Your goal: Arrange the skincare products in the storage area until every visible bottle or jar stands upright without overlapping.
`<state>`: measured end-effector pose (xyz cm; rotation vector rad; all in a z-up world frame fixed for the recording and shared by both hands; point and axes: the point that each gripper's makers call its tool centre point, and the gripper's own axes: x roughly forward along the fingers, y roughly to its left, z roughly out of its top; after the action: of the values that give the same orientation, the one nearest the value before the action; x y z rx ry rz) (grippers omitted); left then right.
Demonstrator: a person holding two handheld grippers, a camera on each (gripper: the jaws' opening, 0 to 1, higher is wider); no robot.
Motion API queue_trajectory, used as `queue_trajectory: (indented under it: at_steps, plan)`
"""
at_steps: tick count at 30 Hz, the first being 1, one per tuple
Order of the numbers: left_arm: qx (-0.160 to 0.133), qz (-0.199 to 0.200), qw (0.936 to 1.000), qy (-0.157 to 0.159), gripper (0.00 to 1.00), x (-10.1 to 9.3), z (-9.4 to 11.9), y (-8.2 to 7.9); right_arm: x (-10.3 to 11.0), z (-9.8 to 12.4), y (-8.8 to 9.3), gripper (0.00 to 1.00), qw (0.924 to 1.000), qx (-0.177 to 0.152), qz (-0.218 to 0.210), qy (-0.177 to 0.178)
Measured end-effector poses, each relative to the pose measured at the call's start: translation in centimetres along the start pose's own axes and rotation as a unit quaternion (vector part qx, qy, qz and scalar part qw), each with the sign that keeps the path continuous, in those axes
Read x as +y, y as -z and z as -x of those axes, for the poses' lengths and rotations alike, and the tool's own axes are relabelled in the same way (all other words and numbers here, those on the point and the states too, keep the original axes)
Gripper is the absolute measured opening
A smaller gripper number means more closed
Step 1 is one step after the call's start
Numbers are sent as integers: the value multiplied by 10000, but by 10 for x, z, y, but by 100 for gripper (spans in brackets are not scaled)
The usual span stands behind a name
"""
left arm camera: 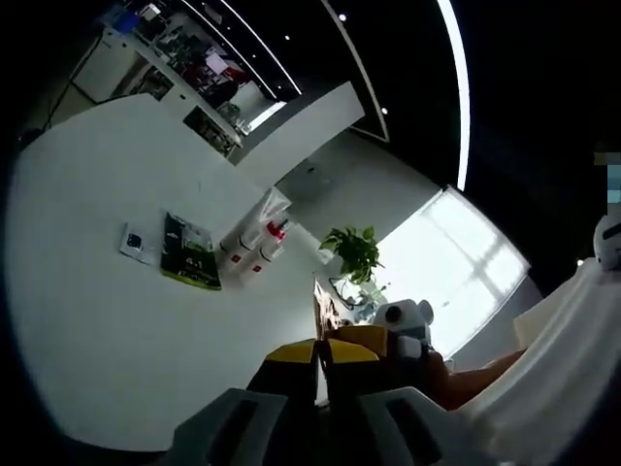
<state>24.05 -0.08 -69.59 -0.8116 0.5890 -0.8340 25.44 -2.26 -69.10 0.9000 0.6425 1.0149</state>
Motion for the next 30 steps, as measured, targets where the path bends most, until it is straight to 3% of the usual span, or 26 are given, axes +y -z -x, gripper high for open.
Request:
queue_trajectory:
  at_steps: [14,21,30]
  plan:
    - [-104,139,9998,18,2,2,2,-4,-1,-1,0,2,10000,-7,-31,33]
    - [-103,109,9996,-220,5,10,1,-3,-3,-1,4,0,9999,94,107,73]
    - [-272,213,9992,-214,5,10,4,-9,-4,0,0,0,10000,12,37,68]
